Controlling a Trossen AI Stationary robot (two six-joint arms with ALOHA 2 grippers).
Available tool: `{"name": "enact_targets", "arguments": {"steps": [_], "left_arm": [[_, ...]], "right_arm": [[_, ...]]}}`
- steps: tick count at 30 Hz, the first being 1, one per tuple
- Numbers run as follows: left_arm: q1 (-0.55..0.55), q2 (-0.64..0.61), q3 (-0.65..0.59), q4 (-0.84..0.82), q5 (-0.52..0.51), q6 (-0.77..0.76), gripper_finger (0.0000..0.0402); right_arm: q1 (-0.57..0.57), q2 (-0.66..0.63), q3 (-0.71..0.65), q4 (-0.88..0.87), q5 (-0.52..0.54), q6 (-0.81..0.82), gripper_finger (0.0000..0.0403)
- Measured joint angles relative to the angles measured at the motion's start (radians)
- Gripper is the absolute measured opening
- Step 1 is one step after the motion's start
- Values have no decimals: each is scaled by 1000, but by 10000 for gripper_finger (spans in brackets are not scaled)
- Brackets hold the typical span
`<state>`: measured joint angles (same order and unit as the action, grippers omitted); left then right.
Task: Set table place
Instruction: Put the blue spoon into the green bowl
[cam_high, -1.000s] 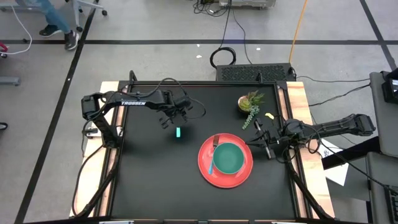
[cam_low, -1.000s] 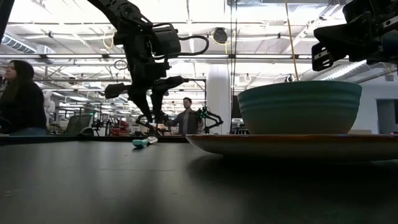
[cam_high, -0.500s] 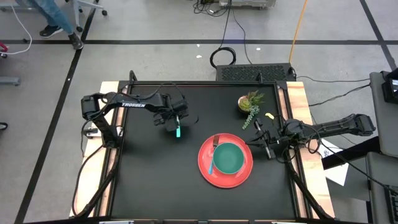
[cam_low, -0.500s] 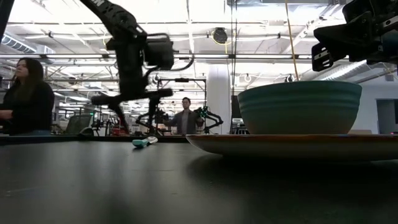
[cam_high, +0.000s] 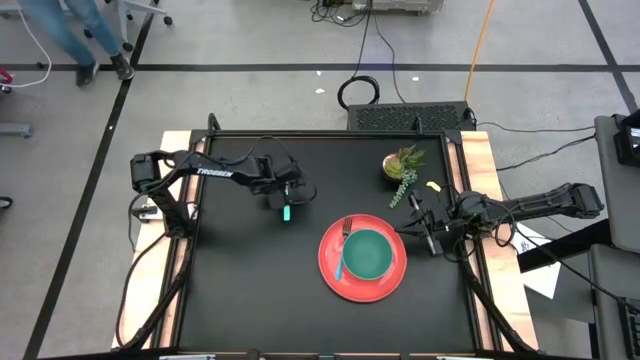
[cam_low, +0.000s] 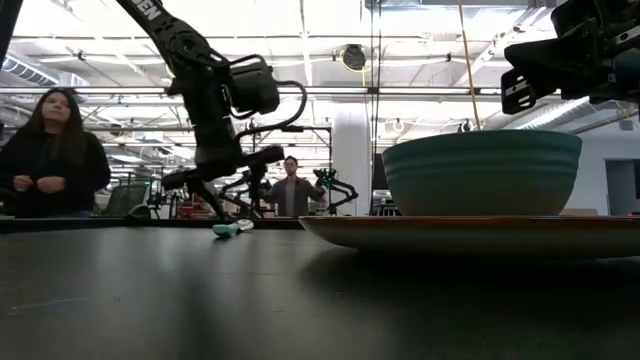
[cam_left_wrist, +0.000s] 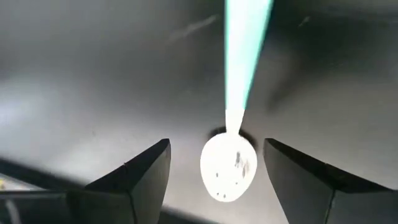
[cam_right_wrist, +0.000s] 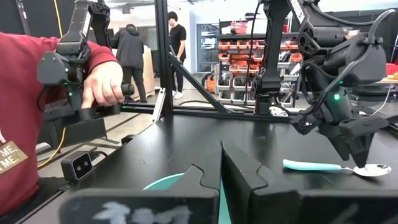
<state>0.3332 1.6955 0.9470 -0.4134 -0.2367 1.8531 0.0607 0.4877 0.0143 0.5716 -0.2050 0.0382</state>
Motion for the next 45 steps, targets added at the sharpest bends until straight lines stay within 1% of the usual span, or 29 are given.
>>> {"name": "enact_targets", "arguments": {"steps": [2,11,16,23,27,37,43,45], "left_arm": [[0,0,0,-14,17,25,262],[0,0,0,-31,97,49,261],[0,0,0,-33,133,46,246],[0,0,0,-40,134,45,203],[0,0,0,-40,135,27,187],[0,1,0,-38,165,4,184],[1,2,0,-39,164,16,184],[3,25,1,-36,145,40,184]], "right_arm": [[0,0,0,0,0,-1,0],[0,0,0,0,0,-23,0],[0,0,0,0,0,-24,0],[0,0,0,0,0,-24,0],[0,0,0,0,0,-24,0],[0,0,0,8,0,-24,0],[0,0,0,8,0,-24,0],[0,0,0,8,0,-24,0]]}}
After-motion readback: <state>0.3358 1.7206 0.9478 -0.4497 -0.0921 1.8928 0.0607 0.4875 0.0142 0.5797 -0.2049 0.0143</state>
